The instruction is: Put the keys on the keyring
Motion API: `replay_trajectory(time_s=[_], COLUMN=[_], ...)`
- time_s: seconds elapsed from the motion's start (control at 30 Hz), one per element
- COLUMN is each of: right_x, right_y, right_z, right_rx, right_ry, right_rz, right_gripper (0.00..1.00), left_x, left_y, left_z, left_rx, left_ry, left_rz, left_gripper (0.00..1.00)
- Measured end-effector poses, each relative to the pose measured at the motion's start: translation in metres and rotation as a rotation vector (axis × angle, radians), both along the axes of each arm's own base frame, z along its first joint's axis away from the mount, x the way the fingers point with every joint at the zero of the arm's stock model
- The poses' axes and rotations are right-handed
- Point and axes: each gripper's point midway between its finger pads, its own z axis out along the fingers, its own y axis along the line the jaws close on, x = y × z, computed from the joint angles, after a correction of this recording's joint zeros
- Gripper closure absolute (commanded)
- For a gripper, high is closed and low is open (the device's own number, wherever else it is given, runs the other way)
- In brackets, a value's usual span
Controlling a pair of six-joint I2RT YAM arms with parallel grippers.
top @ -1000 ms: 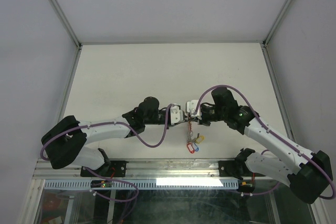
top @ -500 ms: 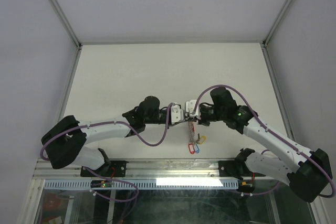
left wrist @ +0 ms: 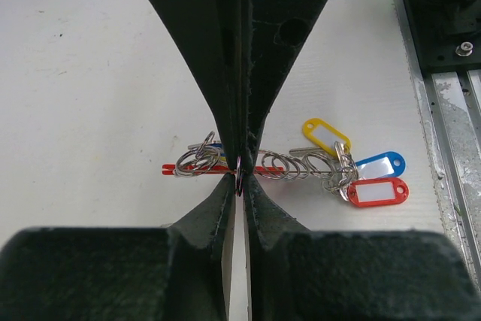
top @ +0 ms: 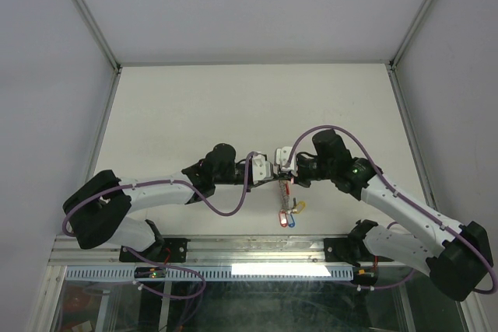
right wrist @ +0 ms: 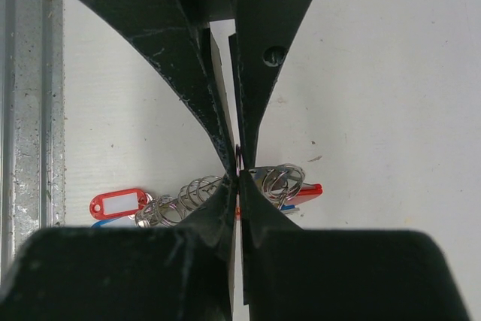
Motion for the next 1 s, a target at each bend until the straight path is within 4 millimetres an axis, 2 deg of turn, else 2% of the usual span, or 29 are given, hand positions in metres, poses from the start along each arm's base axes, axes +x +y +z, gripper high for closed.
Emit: replay_trajectory(time_s=[0.07,0.27,0.3,0.47,0.5,0.57,0.77,0.9,1.0], right_x=[0.0,0.0,0.0,-0.001,-0.002,-0.003,-0.006,0.006,0.023], right_y=[0.0,0.0,0.0,0.001,0.002,0.004,-0.003,-0.014,-0.021], right_z=[0.0,0.0,0.0,0.003,0.007,0.019,0.061,0.074,0.083], right_rx=[0.002,0.005,0.005,0.018,0.031,0.07,0.184,0.213,0.226], right_ry=[0.001,0.0,0.0,0.004,0.001,-0.021,-0.101,-0.043,0.076], right_rz=[-0.002,-0.004,-0.004,-0.005,-0.006,-0.008,-0.072,-0.258,-0.474], right_gripper=[1.0,1.0,0.97,0.66,0.59,0.54,0.52,0.48,0.46], left_x=[-0.001,-0.001,-0.001,0.0,0.0,0.001,0.006,0.008,0.008], left_y=[0.0,0.0,0.0,0.0,0.0,0.0,0.001,0.001,0.003], left_z=[0.0,0.0,0.0,0.0,0.0,0.003,0.005,0.008,0.005], left_rx=[-0.001,-0.001,-0.001,-0.007,-0.011,-0.027,-0.045,-0.061,-0.067], left_ry=[0.003,0.006,0.006,-0.002,-0.005,-0.018,-0.036,-0.032,-0.014], left_rz=[-0.002,-0.004,-0.003,0.003,0.004,0.009,0.038,0.057,0.074], left_gripper=[1.0,1.0,1.0,1.0,1.0,1.0,1.0,1.0,1.0])
